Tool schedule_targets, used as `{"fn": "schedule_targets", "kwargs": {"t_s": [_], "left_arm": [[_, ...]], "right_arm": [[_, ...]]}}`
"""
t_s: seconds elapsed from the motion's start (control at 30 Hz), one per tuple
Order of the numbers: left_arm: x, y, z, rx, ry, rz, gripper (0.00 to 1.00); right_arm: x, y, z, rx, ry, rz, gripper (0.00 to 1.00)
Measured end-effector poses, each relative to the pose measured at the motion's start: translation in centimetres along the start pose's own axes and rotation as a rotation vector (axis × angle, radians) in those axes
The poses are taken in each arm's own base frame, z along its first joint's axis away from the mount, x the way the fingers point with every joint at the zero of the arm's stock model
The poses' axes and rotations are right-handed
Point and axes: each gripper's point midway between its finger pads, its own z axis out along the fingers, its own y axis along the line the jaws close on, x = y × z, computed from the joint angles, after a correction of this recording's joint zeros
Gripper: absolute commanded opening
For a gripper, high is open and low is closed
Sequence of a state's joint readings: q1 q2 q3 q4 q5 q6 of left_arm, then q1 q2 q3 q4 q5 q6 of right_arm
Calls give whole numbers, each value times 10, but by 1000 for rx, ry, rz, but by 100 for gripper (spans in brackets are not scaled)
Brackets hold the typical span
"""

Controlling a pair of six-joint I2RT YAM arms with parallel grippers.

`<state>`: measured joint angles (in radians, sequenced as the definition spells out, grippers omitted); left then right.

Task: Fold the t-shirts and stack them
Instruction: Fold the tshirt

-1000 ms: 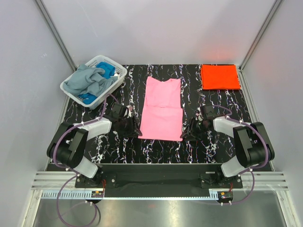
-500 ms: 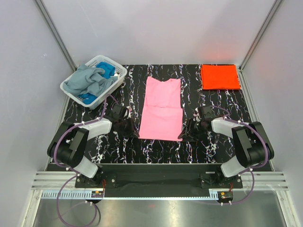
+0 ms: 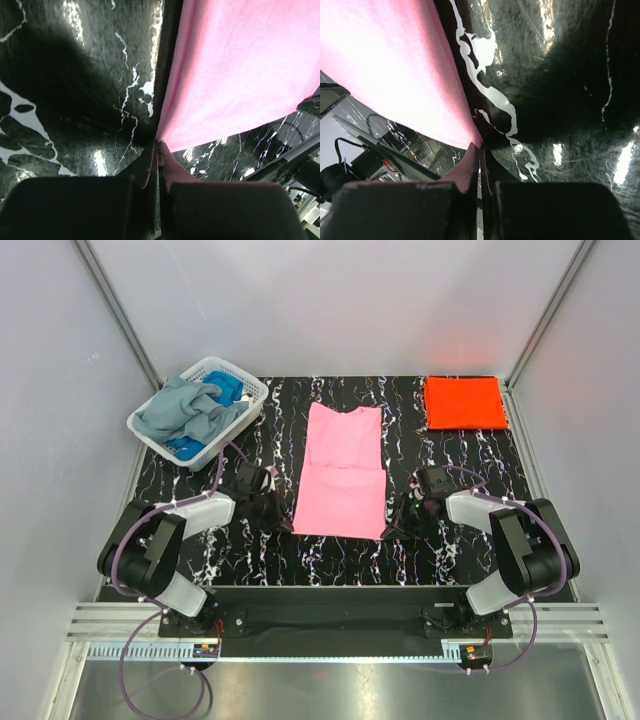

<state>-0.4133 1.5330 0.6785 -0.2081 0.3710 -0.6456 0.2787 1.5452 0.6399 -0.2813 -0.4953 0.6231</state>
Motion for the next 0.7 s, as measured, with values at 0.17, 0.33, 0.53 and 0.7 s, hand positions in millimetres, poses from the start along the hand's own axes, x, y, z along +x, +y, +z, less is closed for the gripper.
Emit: {"fn": "schedule_targets", "kwargs": {"t_s": [0.17, 0.33, 0.53, 0.7], "left_arm": [[8, 1, -1, -1, 8, -4, 27], [8, -6, -4, 11, -2, -4, 42], [10, -6, -2, 10, 1, 2, 33], [9, -4, 3, 5, 1, 1, 0]], "right_arm": [[4, -2, -2, 6, -5, -6, 0], [5, -2, -2, 7, -5, -6, 0], [4, -2, -2, 7, -6, -7, 0], [5, -2, -2, 8, -9, -9, 0]]}}
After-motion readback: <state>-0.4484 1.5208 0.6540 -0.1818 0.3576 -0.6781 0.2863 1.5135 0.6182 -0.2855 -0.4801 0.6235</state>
